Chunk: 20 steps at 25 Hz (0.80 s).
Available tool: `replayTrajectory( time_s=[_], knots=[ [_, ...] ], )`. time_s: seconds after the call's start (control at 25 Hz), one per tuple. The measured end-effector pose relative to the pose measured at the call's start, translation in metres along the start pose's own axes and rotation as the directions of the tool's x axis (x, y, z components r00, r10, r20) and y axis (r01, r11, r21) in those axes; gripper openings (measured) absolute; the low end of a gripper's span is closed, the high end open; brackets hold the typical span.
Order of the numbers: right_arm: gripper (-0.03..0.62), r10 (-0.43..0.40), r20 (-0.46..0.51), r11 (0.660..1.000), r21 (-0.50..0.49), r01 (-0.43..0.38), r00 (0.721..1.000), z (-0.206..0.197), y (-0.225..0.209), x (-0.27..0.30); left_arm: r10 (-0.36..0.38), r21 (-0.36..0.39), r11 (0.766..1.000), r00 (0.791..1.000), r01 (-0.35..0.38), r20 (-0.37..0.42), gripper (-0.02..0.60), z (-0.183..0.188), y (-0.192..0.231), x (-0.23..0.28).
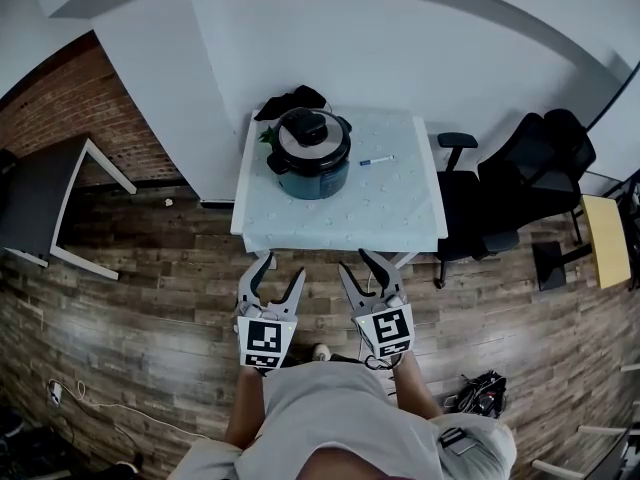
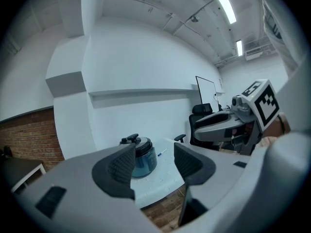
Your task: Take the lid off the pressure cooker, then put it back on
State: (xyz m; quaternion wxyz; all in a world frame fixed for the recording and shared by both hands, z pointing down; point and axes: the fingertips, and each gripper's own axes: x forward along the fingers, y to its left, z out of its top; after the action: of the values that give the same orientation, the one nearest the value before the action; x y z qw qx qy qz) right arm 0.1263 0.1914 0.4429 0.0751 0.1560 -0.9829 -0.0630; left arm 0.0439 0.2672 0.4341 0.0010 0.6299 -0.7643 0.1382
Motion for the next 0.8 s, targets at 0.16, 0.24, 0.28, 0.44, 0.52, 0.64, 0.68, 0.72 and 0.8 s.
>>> replayTrajectory(
  time_s=[0.16,0.24,0.28,0.44,0.52,0.64,0.68,0.72,0.8],
  knots=[
    [0.17,-0.008,-0.002,1.0,0.003,0.008,1.0,-0.003,-0.01,0.017,-0.01,0.005,1.0,1.0,0.01,0.001,0.241,-0.002,0.009,0.018],
    [0.17,-0.012,-0.004,1.0,0.008,0.012,1.0,-0.004,-0.014,0.027,-0.013,0.004,1.0,1.0,0.013,0.005,0.241,-0.003,0.016,0.027],
    [0.17,-0.014,-0.004,1.0,0.009,0.014,1.0,-0.005,-0.016,0.033,-0.014,0.005,1.0,1.0,0.014,0.008,0.241,-0.002,0.021,0.033],
    [0.17,-0.034,-0.007,0.999,0.004,0.034,0.999,-0.004,-0.03,0.059,-0.026,0.001,1.0,0.999,0.026,0.029,0.241,0.0,0.039,0.057],
    [0.17,-0.045,-0.01,0.999,0.004,0.045,0.999,-0.003,-0.037,0.074,-0.033,-0.004,0.999,0.999,0.034,0.036,0.241,0.0,0.049,0.071],
    [0.17,-0.058,-0.019,0.998,0.006,0.058,0.998,-0.002,-0.048,0.098,-0.052,-0.006,0.999,0.998,0.052,0.039,0.241,0.001,0.066,0.095],
    [0.17,-0.066,-0.024,0.998,0.008,0.066,0.998,-0.001,-0.052,0.105,-0.059,-0.006,0.998,0.998,0.059,0.039,0.241,0.001,0.072,0.103],
    [0.17,-0.075,-0.03,0.997,0.009,0.075,0.997,0.0,-0.057,0.113,-0.065,-0.006,0.998,0.997,0.066,0.038,0.241,0.001,0.078,0.111],
    [0.17,-0.087,-0.037,0.996,0.01,0.088,0.995,0.0,-0.064,0.128,-0.077,-0.007,0.997,0.996,0.077,0.037,0.241,0.002,0.089,0.125]
  ],
)
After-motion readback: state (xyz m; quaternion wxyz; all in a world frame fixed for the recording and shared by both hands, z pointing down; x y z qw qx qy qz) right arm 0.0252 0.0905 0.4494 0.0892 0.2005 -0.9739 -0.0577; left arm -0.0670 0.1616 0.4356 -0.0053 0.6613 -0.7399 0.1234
